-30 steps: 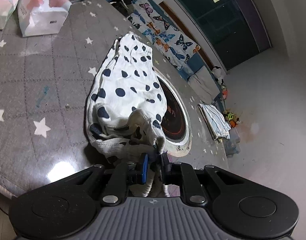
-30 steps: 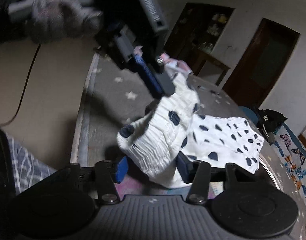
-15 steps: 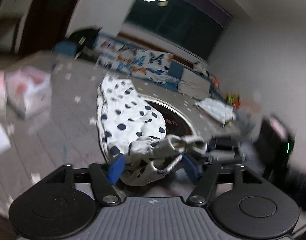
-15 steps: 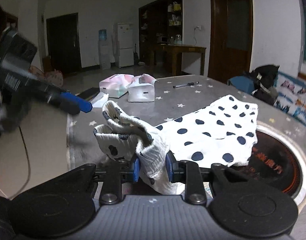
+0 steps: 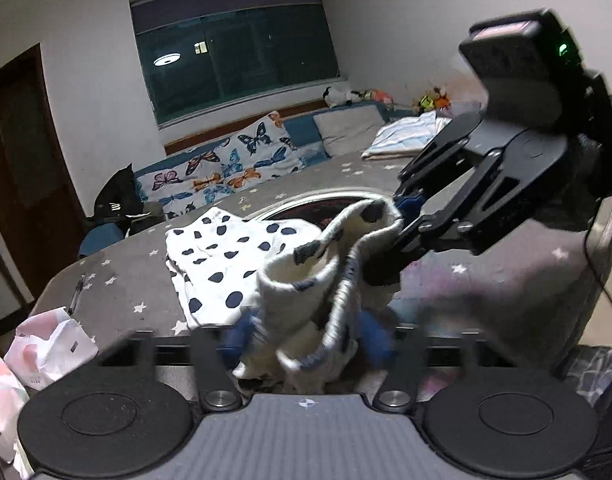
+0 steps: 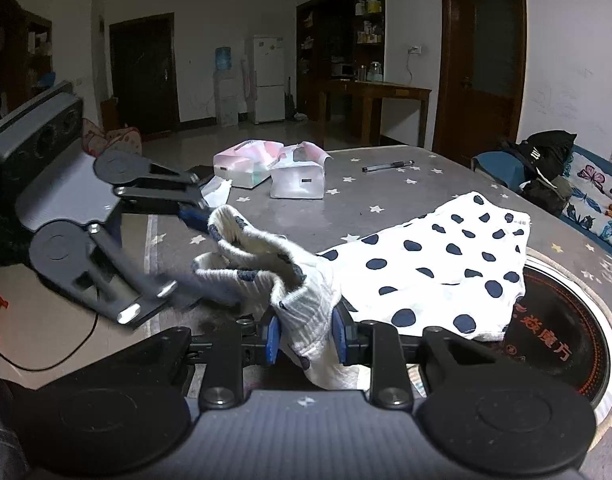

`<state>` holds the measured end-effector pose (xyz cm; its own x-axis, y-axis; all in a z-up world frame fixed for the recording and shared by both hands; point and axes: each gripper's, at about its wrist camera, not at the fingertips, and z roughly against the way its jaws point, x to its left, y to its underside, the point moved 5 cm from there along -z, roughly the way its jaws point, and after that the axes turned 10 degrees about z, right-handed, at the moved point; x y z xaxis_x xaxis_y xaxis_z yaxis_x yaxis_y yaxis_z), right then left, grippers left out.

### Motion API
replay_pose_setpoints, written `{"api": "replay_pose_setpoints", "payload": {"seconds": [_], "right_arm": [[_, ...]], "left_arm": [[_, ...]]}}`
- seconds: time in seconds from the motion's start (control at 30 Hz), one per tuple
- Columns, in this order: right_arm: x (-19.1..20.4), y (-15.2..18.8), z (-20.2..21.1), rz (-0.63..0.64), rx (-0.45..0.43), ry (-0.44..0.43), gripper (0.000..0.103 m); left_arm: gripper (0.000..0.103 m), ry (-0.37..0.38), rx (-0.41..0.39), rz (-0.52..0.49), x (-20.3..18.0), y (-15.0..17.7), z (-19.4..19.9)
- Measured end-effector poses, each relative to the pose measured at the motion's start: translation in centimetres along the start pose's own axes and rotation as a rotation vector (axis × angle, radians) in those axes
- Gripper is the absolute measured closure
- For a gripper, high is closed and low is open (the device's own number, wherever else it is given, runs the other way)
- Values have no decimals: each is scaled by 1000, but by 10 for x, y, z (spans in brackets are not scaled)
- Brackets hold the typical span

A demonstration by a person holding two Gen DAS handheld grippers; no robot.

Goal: Fold clothes

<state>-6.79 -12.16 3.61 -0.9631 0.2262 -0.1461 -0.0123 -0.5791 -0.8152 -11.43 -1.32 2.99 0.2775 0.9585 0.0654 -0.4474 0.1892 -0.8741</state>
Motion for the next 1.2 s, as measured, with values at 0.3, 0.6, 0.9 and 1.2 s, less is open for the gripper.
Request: {"api": "replay_pose_setpoints", "payload": {"seconds": [0.3,0.6,0.9,1.2], "right_arm": [[10,7,-10,132,3,87,51],[13,4,-22,144,-77,65,79],[28,0,11,149,-105,38,84],[62,7,54,143,-89,-41,84]], "left_arm": [[84,33,7,150,17,-10,-1],[79,58,34,226,28,-11,10],[68,115,-44,271,44,-19,65],[71,74,-87,371,68,-34,70]]}}
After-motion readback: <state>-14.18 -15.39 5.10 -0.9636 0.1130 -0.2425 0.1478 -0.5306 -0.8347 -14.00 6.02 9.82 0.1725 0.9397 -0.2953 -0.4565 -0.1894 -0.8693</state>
